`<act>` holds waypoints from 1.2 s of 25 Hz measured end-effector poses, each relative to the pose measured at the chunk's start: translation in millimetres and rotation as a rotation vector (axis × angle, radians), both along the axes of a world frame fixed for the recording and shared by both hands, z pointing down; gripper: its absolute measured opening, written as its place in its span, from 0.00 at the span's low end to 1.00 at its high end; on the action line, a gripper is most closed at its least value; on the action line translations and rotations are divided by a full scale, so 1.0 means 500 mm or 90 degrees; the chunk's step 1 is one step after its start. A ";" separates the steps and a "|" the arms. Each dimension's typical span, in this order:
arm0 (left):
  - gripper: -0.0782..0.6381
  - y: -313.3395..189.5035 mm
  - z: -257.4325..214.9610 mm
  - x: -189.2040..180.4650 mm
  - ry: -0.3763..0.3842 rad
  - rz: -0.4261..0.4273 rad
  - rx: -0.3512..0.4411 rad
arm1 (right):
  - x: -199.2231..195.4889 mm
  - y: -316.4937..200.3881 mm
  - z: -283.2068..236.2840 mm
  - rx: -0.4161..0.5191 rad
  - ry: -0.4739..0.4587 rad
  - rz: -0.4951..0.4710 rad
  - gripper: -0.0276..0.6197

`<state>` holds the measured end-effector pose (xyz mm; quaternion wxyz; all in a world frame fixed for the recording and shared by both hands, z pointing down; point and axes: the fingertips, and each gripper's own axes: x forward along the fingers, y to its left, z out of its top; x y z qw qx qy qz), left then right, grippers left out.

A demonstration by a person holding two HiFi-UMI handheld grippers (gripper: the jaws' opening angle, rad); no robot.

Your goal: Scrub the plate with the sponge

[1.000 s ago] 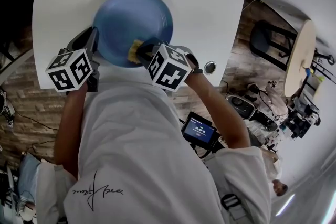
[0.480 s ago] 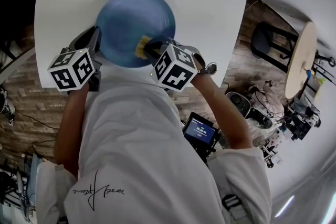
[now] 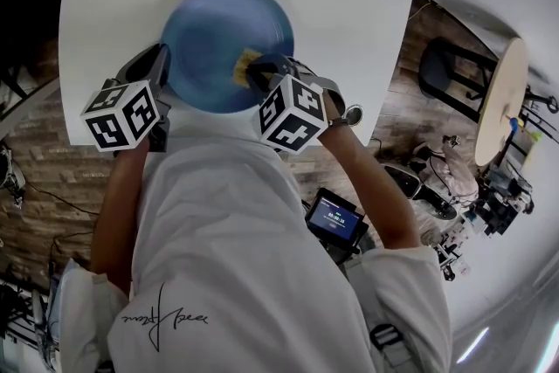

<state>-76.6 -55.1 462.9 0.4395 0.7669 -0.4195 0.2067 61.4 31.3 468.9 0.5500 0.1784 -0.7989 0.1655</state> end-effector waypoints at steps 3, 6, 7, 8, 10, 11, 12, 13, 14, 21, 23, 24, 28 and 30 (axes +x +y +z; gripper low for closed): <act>0.17 -0.001 0.001 0.000 0.001 0.001 0.000 | 0.003 -0.007 0.002 0.006 0.003 0.004 0.07; 0.17 0.001 0.003 0.000 0.000 0.001 -0.001 | 0.006 -0.009 0.003 0.013 0.007 0.007 0.07; 0.17 0.002 0.003 0.000 0.001 0.001 -0.001 | 0.008 -0.011 0.003 0.017 0.009 0.009 0.07; 0.17 0.002 0.003 0.000 0.002 0.000 -0.001 | 0.009 -0.013 0.003 0.021 0.011 0.011 0.07; 0.17 0.001 0.002 0.000 0.003 0.000 0.000 | 0.010 -0.021 0.003 0.031 0.016 0.014 0.07; 0.17 0.000 0.002 0.000 0.004 -0.001 0.000 | 0.011 -0.026 0.003 0.037 0.018 0.016 0.07; 0.17 0.000 0.002 -0.001 0.004 -0.001 0.000 | 0.012 -0.029 0.004 0.043 0.021 0.017 0.07; 0.17 0.000 0.002 -0.001 0.003 -0.001 0.000 | 0.012 -0.033 0.004 0.047 0.023 0.019 0.07; 0.17 0.001 0.003 -0.002 0.003 -0.001 0.000 | 0.013 -0.035 0.005 0.051 0.025 0.020 0.07; 0.17 0.003 0.001 -0.002 0.003 0.000 0.000 | 0.022 -0.057 0.003 0.073 0.031 0.043 0.07; 0.17 0.003 0.000 -0.002 0.004 0.001 0.000 | 0.024 -0.064 0.002 0.079 0.033 0.047 0.07; 0.17 0.003 0.000 -0.002 0.004 0.001 -0.001 | 0.024 -0.066 0.002 0.082 0.034 0.049 0.07; 0.17 0.004 -0.001 -0.005 0.004 0.000 0.000 | 0.022 -0.078 0.002 0.089 0.032 0.059 0.07; 0.17 0.003 -0.001 -0.005 0.004 0.000 0.001 | 0.022 -0.088 0.001 0.096 0.030 0.065 0.07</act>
